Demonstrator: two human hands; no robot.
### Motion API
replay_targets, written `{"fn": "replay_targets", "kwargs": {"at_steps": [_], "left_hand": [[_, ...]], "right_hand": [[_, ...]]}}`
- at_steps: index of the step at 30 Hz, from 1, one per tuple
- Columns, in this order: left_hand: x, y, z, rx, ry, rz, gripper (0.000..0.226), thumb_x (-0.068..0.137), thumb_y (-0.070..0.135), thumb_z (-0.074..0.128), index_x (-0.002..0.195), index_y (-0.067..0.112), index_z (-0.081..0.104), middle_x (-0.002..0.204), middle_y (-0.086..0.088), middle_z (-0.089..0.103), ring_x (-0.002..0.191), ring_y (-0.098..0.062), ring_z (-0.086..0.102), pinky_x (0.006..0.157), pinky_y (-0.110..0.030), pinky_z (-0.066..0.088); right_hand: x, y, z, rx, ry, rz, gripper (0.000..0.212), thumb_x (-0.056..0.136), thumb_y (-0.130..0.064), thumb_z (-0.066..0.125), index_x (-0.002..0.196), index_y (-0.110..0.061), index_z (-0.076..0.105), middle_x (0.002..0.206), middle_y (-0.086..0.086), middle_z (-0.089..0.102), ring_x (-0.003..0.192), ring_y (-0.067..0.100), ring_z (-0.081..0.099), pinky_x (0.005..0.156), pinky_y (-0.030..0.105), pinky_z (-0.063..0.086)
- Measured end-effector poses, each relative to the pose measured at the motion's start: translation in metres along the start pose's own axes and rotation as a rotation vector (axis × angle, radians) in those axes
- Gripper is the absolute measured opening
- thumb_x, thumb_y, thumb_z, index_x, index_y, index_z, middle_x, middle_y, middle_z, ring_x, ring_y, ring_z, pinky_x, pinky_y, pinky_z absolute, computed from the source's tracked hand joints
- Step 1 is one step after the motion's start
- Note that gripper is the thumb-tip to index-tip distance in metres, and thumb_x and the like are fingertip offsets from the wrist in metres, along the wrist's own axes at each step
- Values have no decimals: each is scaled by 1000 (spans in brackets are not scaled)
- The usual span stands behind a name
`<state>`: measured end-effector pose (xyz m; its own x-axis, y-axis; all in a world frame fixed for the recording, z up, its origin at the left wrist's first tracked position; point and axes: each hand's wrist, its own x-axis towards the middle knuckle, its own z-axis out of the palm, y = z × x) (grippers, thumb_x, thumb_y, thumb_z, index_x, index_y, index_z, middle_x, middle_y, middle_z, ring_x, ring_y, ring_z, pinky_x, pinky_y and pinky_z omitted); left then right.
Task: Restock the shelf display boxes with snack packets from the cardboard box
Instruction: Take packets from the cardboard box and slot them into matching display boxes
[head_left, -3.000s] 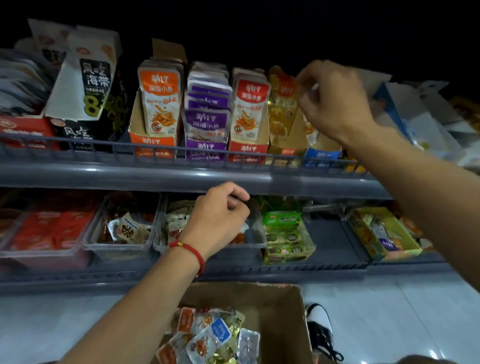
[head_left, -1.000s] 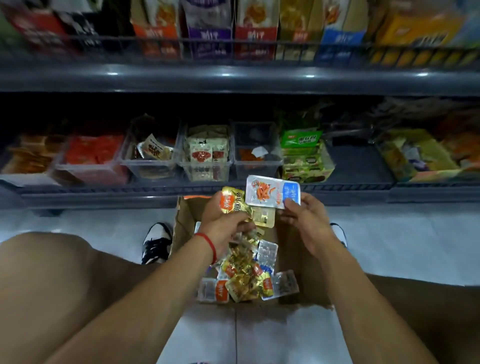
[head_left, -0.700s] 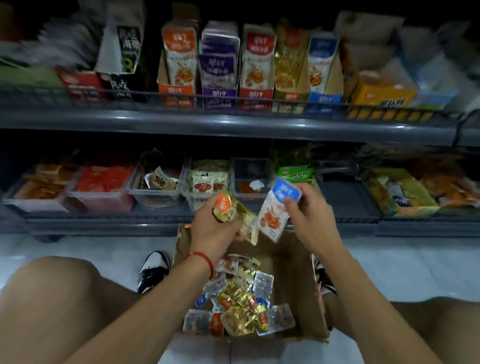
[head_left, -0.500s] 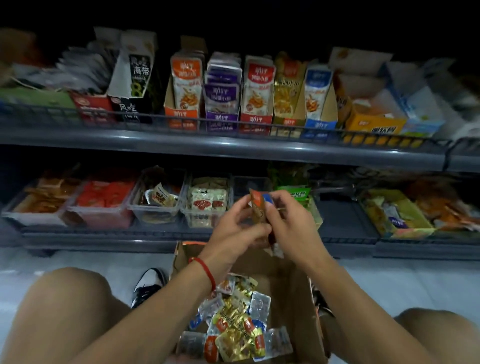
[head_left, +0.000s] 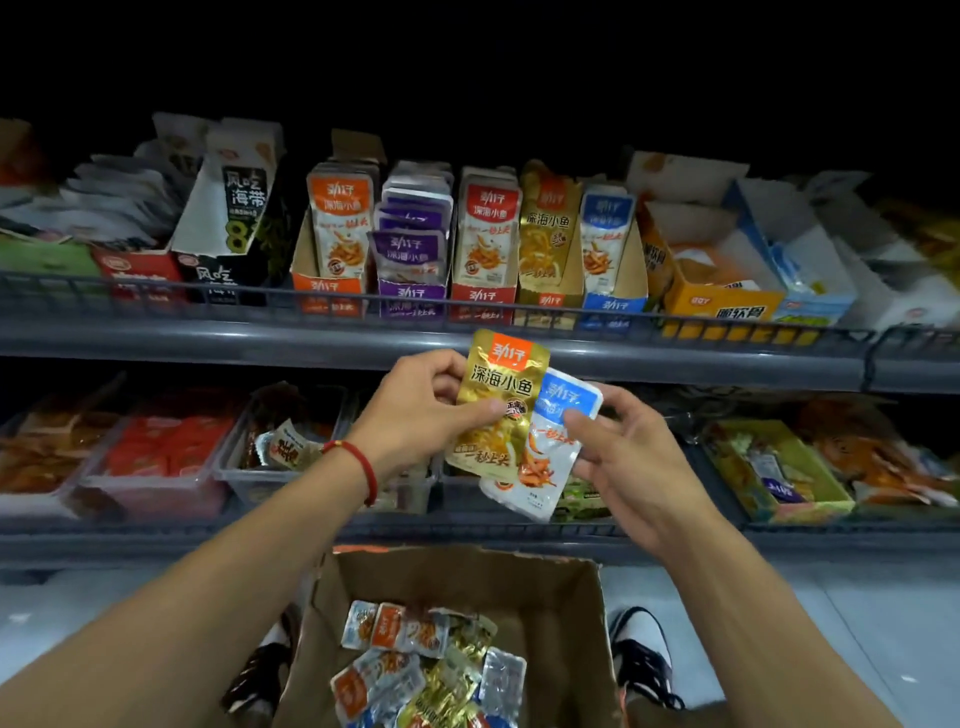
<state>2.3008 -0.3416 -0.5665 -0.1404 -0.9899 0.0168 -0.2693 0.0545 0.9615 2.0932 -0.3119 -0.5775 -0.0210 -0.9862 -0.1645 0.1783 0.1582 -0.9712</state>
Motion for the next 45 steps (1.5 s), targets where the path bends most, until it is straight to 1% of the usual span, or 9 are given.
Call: {"fn": "replay_targets", "kwargs": {"at_steps": [6,10,14,17,21,26,31,37,45], "left_hand": [[12,-8,7,-150,32,20,28,81,11,81,105,7,67,93,-4,79,85,-18,77,77,-32,63],[23,-3,6,-218,31,28,24,87,7,75,108,10,65,95,0,79,88,-15,76,77,-30,61],[32,5,13,-261,43,14,20,87,4,73,104,11,66,89,6,79,79,-8,75,63,-16,56],[35,10,16,-307,60,-6,20,87,5,74,103,13,66,88,7,78,78,-7,75,59,-14,55],[35,9,15,-286,72,-10,21,87,10,76,104,18,67,90,8,78,83,-9,75,65,-20,57],[37,5,4,-273,85,-23,19,87,10,75,102,18,67,88,8,78,81,-7,75,59,-15,55],[37,5,-2,-283,87,-39,18,88,10,74,101,19,67,88,9,78,80,-6,75,57,-15,54],[36,3,-5,-259,95,-33,18,88,12,75,102,21,67,89,10,78,82,-4,74,61,-16,56],[36,1,-4,-243,93,-32,17,88,12,74,101,20,67,88,11,77,82,-2,73,60,-14,55]], "right_hand": [[16,-20,-22,-322,112,-91,15,99,-6,60,112,-12,65,101,5,77,94,20,75,87,47,60],[29,-70,-33,-382,183,-253,12,99,-8,60,109,-14,63,97,5,78,86,16,76,71,33,62],[64,-131,-37,-634,235,-516,10,97,-12,66,106,-15,64,93,-2,76,86,9,75,64,19,57],[104,-167,-41,-764,256,-603,14,97,-18,66,110,-21,62,103,-6,72,96,7,72,76,26,61],[156,-190,-43,-808,280,-602,19,98,-19,65,116,-21,60,110,-1,69,99,15,70,82,45,62],[196,-180,-43,-931,296,-461,32,98,-18,64,129,-15,56,122,7,67,107,23,67,88,46,60],[216,-166,-43,-1292,274,-549,22,96,-16,65,116,-23,61,115,2,62,110,22,62,87,34,54],[227,-171,-42,-1473,339,-631,27,96,-18,64,122,-19,61,126,8,63,117,26,61,93,40,54],[230,-166,-44,-1662,406,-779,30,92,-16,69,121,-12,63,120,13,66,110,31,63,82,40,53]]}}
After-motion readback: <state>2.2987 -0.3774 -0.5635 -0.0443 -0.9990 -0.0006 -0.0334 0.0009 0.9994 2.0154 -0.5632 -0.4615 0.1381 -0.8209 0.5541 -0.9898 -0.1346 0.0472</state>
